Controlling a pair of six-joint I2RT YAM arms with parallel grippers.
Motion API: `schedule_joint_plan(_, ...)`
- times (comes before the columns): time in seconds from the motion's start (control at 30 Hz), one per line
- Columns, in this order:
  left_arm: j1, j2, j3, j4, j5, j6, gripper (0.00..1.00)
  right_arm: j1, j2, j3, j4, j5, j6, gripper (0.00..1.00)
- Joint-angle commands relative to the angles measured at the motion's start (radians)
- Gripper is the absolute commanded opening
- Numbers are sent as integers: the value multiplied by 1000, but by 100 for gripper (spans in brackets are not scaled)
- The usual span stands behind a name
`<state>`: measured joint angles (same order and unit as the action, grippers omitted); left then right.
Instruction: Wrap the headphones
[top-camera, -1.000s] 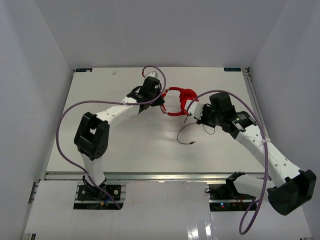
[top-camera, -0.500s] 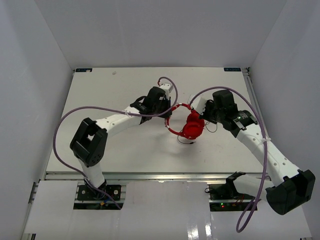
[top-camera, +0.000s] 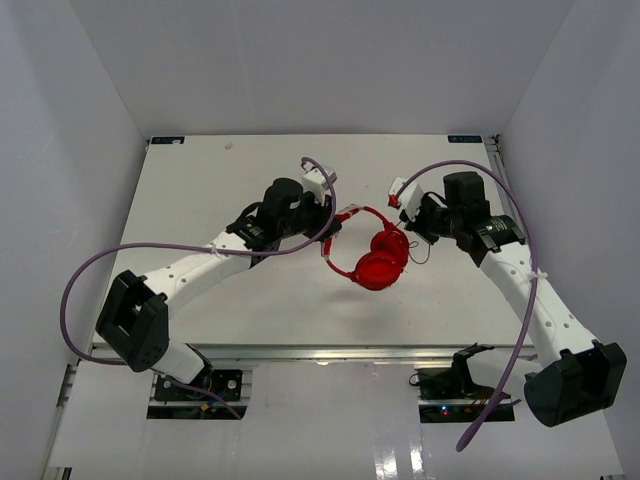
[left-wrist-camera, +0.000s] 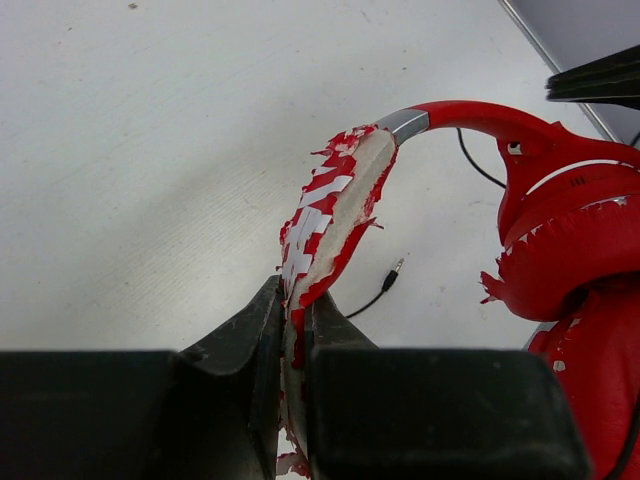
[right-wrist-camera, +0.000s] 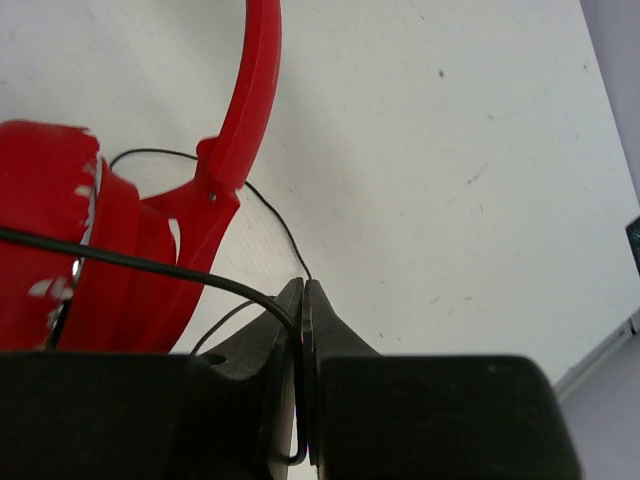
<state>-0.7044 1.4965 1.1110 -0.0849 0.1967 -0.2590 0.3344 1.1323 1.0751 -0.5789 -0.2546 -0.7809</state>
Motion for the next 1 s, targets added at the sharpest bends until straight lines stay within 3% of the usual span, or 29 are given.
schedule_joint_plan(0.0, -6, -101, -14, 52, 152, 32, 0, -23, 36, 65, 31, -140, 45, 8)
schedule_joint_plan(0.37, -7, -101, -33, 25, 180, 58, 0, -66, 90, 77, 47, -273, 87, 9)
schedule_joint_plan(0.77, -7, -120, 4, 39, 265, 7, 0, -99, 163, 34, 71, -387, 125, 17)
schedule_joint_plan(0.97, -7, -163, 2, 65, 260, -70, 0, -147, 217, 30, 88, -610, 163, 26)
